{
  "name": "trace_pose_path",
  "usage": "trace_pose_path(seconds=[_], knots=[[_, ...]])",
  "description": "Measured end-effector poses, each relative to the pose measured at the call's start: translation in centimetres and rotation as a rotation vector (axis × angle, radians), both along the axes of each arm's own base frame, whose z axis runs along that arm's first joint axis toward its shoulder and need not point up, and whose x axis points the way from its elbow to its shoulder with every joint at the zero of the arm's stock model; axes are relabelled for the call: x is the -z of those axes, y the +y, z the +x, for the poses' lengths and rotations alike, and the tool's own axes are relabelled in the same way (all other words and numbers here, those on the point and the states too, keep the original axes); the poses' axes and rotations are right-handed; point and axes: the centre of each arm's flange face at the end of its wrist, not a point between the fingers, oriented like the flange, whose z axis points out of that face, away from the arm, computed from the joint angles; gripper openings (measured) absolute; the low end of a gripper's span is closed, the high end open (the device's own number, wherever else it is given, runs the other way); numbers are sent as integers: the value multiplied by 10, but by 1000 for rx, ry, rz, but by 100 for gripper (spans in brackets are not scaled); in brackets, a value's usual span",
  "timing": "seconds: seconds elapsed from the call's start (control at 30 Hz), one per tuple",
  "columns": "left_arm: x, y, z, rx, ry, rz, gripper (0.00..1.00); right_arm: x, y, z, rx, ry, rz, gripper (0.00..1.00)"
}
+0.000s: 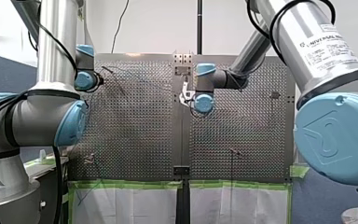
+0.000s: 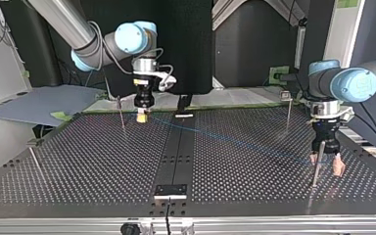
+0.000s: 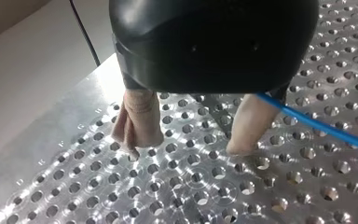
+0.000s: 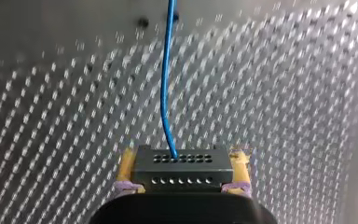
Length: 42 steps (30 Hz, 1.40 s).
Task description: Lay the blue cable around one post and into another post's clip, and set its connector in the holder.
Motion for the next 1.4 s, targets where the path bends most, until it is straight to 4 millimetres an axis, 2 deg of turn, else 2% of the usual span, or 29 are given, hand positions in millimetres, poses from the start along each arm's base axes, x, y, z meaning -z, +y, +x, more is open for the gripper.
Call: trace_pose_path(seconds=[0.47, 0.73, 1.1, 1.2, 1.4], knots=[[0, 0, -1, -17, 1, -4, 100, 57, 10, -45, 169, 27, 19, 0], [0, -1, -1, -15, 1, -5, 100, 117, 17, -77, 259, 51, 73, 0], [0, -3, -1, -13, 2, -4, 100, 202, 37, -122, 311, 83, 159, 0], [0, -4, 0, -11, 2, -3, 100, 219, 40, -139, 332, 96, 175, 0], [0, -5, 0, -9, 0, -3, 100, 233, 40, -170, 347, 98, 186, 0]])
